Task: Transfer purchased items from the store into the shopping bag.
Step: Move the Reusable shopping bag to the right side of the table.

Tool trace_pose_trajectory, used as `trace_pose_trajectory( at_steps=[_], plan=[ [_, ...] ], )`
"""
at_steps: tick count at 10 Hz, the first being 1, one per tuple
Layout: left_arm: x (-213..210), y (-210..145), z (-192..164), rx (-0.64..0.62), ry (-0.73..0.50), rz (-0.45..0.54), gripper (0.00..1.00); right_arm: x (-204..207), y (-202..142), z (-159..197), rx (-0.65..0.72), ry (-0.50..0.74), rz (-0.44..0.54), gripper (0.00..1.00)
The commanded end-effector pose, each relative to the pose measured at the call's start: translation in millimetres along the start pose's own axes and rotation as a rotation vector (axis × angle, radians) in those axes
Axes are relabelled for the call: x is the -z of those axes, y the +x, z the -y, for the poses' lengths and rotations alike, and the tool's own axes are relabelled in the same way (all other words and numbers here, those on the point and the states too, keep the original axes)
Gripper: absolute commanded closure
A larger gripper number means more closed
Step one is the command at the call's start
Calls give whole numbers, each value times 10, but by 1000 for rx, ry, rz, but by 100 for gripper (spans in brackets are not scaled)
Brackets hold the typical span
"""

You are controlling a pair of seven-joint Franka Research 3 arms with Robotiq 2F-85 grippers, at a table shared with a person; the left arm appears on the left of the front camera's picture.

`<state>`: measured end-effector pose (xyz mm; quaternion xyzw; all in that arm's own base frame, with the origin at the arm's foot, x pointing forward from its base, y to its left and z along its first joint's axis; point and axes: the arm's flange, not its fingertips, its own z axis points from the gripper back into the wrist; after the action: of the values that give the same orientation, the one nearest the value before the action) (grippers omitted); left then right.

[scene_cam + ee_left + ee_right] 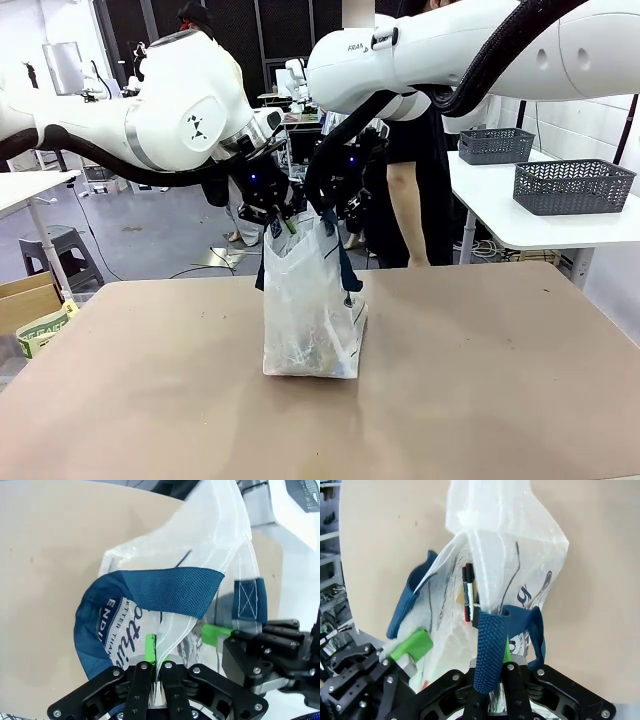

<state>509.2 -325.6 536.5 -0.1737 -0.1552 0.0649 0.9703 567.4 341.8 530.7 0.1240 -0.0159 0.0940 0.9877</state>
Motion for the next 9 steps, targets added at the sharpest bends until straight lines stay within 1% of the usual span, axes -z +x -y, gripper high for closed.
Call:
trace_pose_trajectory(
  at_steps=[1,3,7,9],
  plan=[
    [-30,-88,-36,36,-60,-37,100,-60,103,-30,-37,28,43,100],
    [-35,-100,-30,47,-70,-46,100,-55,130,-46,-51,17,63,100],
    [-15,-80,13,37,-105,-33,100,16,159,-173,-46,46,76,100],
    [19,-53,17,41,-102,-34,100,43,171,-214,-42,53,77,100]
  ],
)
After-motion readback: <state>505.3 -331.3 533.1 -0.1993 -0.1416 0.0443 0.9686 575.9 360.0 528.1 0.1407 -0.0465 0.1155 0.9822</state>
